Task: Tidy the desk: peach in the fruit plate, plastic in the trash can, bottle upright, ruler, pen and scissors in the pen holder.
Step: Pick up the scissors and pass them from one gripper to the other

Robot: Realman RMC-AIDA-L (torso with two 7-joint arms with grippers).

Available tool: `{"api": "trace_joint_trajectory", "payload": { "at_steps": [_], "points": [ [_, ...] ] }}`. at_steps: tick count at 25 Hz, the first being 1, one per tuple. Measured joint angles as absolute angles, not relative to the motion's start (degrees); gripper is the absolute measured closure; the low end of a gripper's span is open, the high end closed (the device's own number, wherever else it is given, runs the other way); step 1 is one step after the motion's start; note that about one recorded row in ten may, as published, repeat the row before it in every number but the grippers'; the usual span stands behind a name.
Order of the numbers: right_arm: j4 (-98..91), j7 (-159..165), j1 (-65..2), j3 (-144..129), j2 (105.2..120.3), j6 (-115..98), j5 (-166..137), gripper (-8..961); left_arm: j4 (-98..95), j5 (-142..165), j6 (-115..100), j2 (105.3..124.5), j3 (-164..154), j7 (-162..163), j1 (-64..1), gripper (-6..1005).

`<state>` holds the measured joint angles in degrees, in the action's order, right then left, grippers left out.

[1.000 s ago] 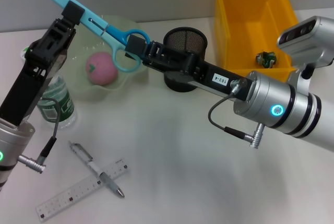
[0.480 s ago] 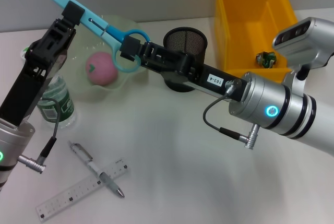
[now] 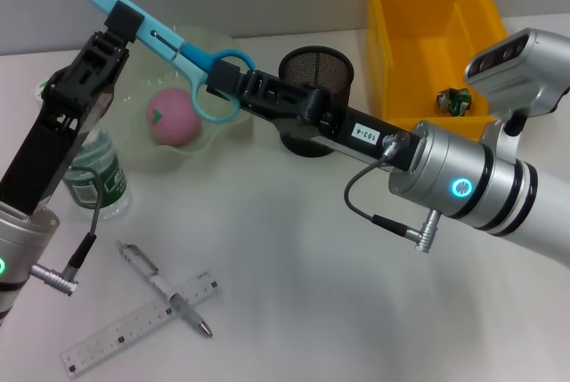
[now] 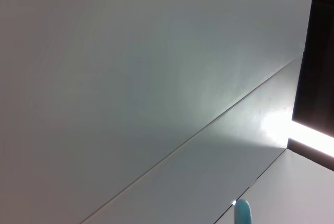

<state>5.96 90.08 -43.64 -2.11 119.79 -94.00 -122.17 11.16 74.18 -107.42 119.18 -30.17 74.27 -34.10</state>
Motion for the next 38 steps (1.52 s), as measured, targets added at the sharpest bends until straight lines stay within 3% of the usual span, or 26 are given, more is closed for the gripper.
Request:
{"api": "trace_joint_trajectory", "payload": {
  "at_steps": [17, 23, 38],
  "points": [
    [6.63, 89.45, -43.77, -2.11, 119.79, -93.83, -122.16, 693, 11.59, 74.15, -107.27, 119.18, -30.05, 73.71, -34.51, 900],
    [6.70, 88.93, -43.77, -2.02, 119.79, -93.81, -122.16, 793, 11.60, 74.01, -107.21, 119.18, -30.05, 73.60, -34.54, 900],
    [6.94, 87.86, -43.70, -1.58, 119.79, -94.16, -122.16, 861, 11.48, 74.02, -106.69, 119.18, -30.18, 73.56, -34.63, 900]
  ]
}}
